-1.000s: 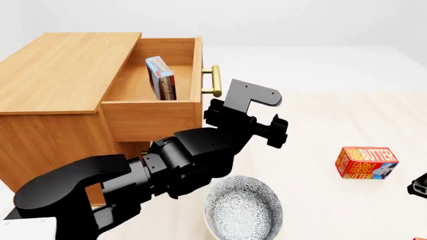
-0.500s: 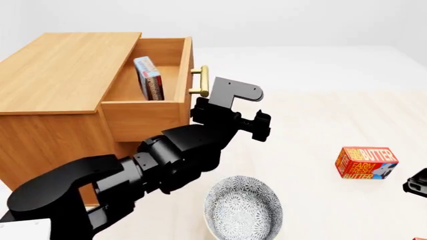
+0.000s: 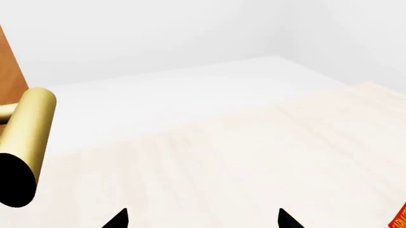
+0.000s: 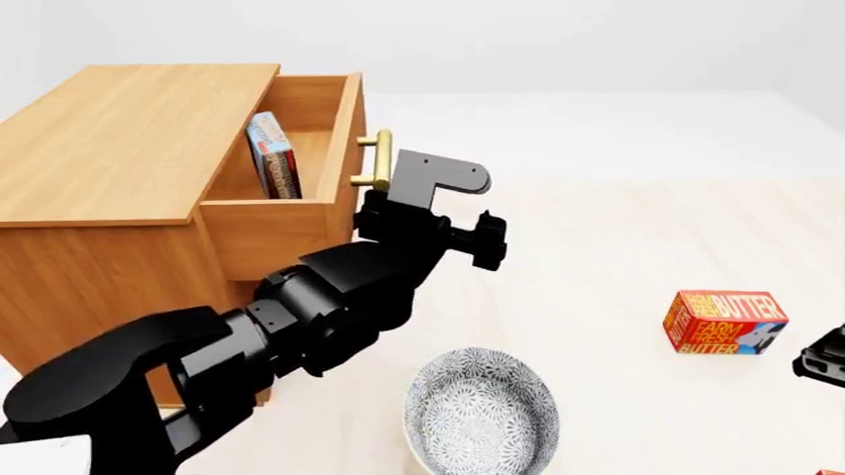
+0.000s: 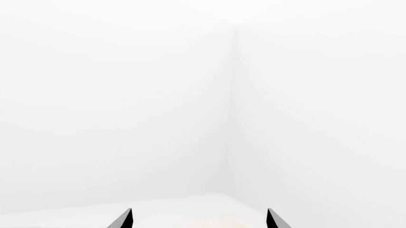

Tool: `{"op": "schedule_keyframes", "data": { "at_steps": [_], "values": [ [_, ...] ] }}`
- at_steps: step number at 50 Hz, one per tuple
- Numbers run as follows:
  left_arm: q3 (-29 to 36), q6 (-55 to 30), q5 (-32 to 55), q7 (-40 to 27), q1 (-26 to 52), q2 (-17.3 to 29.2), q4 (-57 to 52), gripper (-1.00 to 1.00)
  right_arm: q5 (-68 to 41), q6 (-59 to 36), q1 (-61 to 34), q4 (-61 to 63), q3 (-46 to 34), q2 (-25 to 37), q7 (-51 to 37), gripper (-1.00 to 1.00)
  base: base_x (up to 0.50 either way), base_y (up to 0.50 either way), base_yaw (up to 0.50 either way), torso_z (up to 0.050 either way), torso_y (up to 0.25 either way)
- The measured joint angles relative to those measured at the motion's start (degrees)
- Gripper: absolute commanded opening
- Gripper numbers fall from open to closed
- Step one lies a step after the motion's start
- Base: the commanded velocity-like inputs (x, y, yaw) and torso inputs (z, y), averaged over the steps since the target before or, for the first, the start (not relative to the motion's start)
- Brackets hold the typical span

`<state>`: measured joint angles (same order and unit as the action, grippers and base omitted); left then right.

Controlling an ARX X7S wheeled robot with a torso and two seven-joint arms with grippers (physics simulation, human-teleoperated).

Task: Put the chocolate pudding in the top drawer of the cabinet and close it.

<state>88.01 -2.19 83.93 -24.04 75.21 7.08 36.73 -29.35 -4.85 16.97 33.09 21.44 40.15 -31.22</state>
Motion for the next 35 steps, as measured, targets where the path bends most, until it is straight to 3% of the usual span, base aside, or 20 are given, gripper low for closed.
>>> {"op": "schedule_keyframes", "data": {
  "at_steps": [18, 35],
  "values": [
    [-0.6, 0.9, -1.2, 0.6, -0.8, 1.3, -0.9, 1.0, 0.1, -0.3, -0.5, 0.0, -0.3, 0.0, 0.1, 1.0, 0.01, 0.0, 0.0, 0.0, 0.0],
    [-0.8, 2.7, -1.4, -1.3, -1.8, 9.3, -7.7, 1.0, 0.2, -0.7, -0.8, 0.3, -0.4, 0.0, 0.0, 1.0, 0.0, 0.0, 0.0, 0.0, 0.0]
  ]
}}
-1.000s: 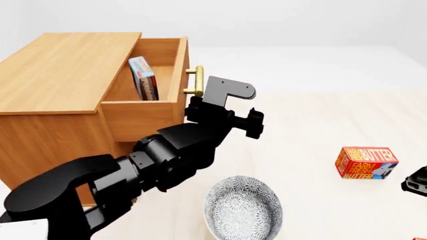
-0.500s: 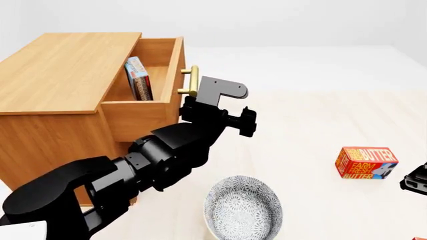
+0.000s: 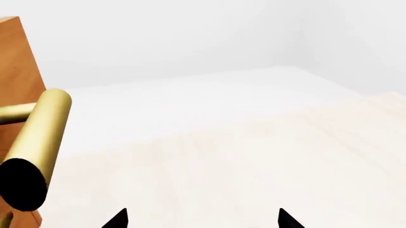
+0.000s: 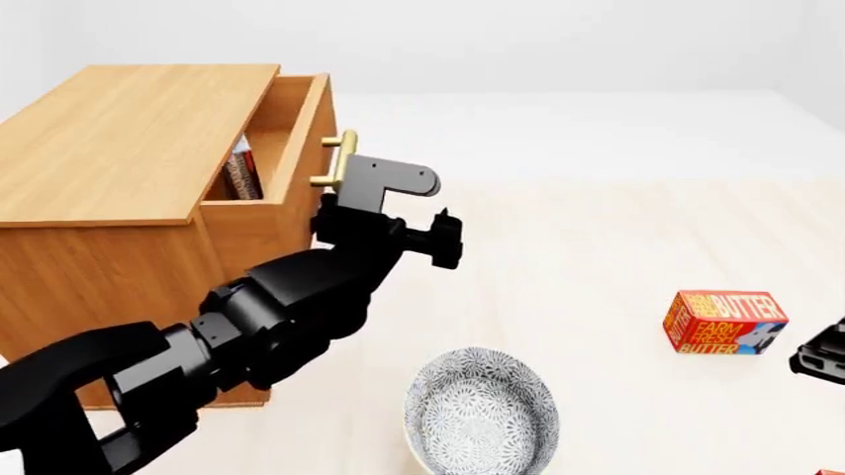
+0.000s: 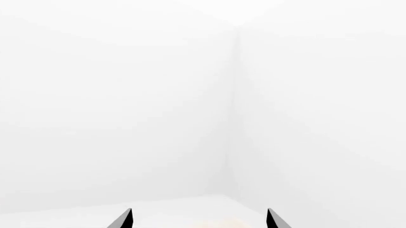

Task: Put the chocolate pudding in the top drawer of the cabinet and close it.

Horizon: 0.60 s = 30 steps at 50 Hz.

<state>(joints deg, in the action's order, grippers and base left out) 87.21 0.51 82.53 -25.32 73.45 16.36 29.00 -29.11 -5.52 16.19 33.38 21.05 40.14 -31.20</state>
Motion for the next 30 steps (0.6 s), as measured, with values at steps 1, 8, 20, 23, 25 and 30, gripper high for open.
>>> {"op": "schedule_keyframes", "data": {
  "at_steps": [1, 8, 20, 23, 25, 30],
  "values": [
    [0.0, 0.1, 0.0, -0.2, 0.0, 0.5, -0.5, 1.0, 0.0, -0.1, -0.1, 0.0, -0.1, 0.0, 0.0, 1.0, 0.0, 0.0, 0.0, 0.0, 0.0],
    [-0.5, 0.7, 0.2, -0.9, -0.3, 3.3, -2.7, 1.0, 0.2, -0.6, -0.7, 0.2, -0.6, 0.0, -0.3, 1.0, 0.0, 0.0, 0.0, 0.0, 0.0],
    [-1.2, 1.4, 0.6, -0.8, -0.8, 5.8, -3.7, 1.0, 0.4, -0.7, -0.7, 0.4, -0.7, 0.0, -0.4, 1.0, 0.0, 0.0, 0.0, 0.0, 0.0],
    [-1.3, 1.5, 0.7, -0.7, -0.9, 6.3, -3.8, 1.0, 0.4, -0.7, -0.7, 0.4, -0.6, -0.1, -0.3, 1.0, 0.0, 0.0, 0.0, 0.0, 0.0],
    [-1.4, 1.5, 0.7, -0.7, -0.9, 6.7, -3.9, 1.0, 0.4, -0.6, -0.6, 0.4, -0.6, -0.1, -0.3, 1.0, 0.0, 0.0, 0.0, 0.0, 0.0],
    [-1.6, 1.6, 0.4, -0.7, -1.1, 7.2, -3.8, 1.0, 0.4, -0.6, -0.4, 0.4, -0.4, -0.2, -0.2, 1.0, 0.01, 0.0, 0.0, 0.0, 0.0]
  ]
}}
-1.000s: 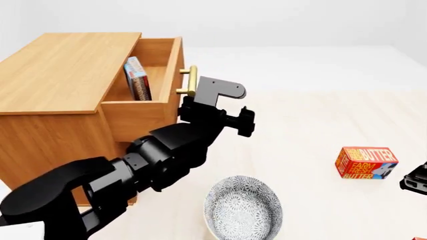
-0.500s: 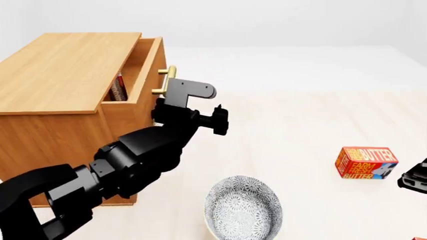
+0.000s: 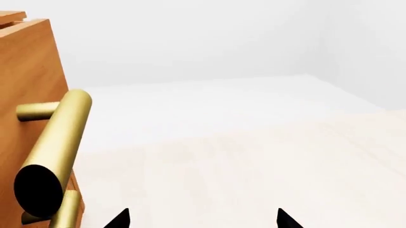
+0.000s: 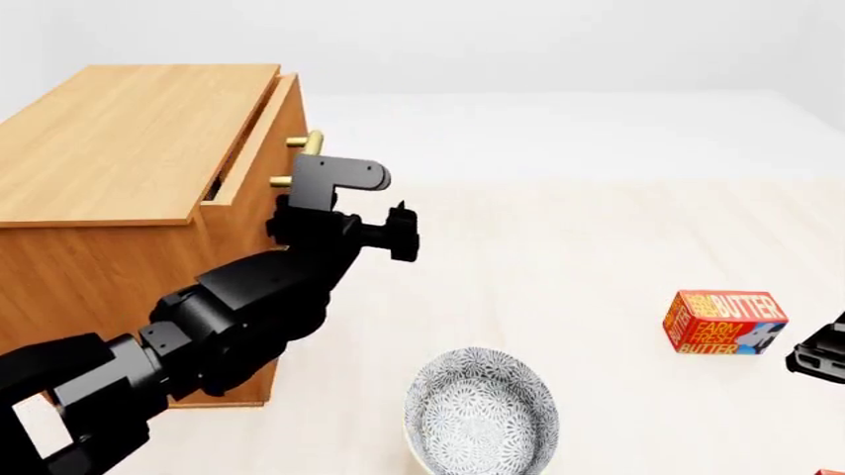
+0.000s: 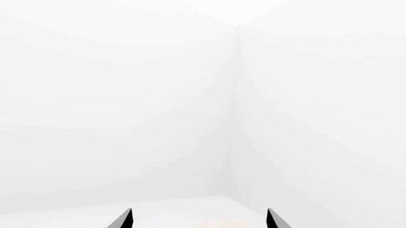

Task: Put the chocolate pudding in the top drawer of the cabinet and close it.

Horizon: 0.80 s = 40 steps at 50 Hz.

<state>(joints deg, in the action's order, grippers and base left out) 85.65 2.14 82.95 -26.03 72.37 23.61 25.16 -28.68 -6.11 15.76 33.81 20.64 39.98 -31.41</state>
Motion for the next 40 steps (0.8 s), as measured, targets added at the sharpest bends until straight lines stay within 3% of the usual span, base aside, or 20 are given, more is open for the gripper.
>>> {"op": "schedule_keyframes", "data": {
  "at_steps": [17, 40],
  "values": [
    [-0.6, 0.9, -2.3, 0.8, -1.0, 0.3, 0.2, 1.0, 0.3, -0.3, -0.2, 0.1, -0.3, -0.1, -0.1, 1.0, 0.01, 0.0, 0.0, 0.0, 0.0],
    [0.2, 0.9, -0.4, -2.9, -0.3, 4.4, -2.4, 1.0, 0.8, -0.5, -0.3, 0.5, -0.6, -0.6, -0.2, 1.0, 0.0, 0.0, 0.0, 0.0, 0.002]
  ]
}}
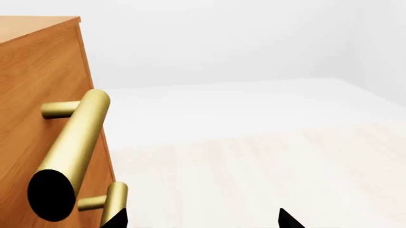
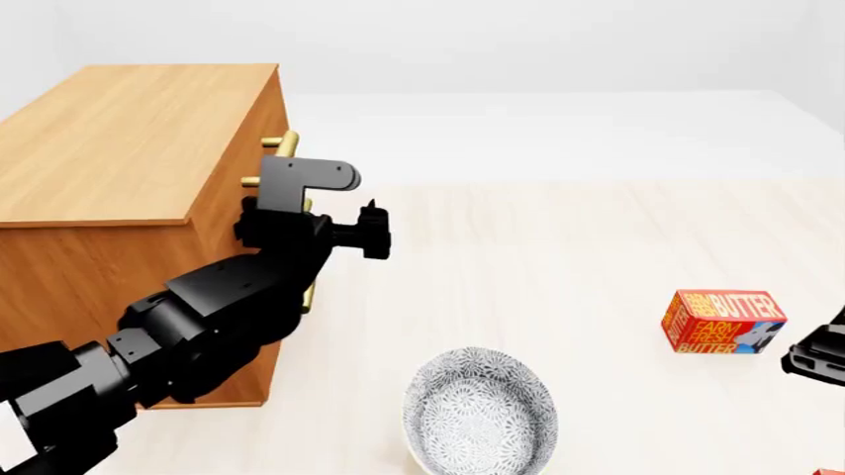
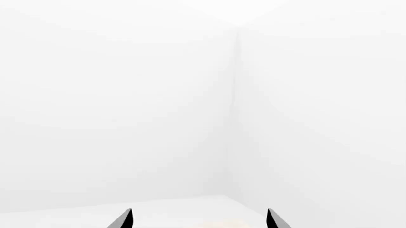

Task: Put the chocolate pudding in the top drawer of the cabinet and close it.

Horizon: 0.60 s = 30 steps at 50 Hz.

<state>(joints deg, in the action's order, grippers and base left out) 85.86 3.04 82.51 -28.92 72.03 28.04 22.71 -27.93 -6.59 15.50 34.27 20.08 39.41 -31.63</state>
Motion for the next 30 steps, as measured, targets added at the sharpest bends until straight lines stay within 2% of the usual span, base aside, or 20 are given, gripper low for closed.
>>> {"op": "schedule_keyframes", "data": {
  "at_steps": [15, 30],
  "values": [
    [0.1, 0.6, 0.1, 1.0, -0.2, 3.6, -5.2, 1.0, -0.1, 0.2, 0.5, 0.2, 0.5, -0.2, 0.2, 1.0, 0.0, 0.0, 0.0, 0.0, 0.006],
    [-1.7, -1.1, 3.4, 11.1, 0.2, 13.1, -18.0, 1.0, 0.0, 0.5, 0.5, -0.3, 0.5, -0.4, 0.5, 1.0, 0.0, 0.0, 0.0, 0.001, 0.001]
  ]
}}
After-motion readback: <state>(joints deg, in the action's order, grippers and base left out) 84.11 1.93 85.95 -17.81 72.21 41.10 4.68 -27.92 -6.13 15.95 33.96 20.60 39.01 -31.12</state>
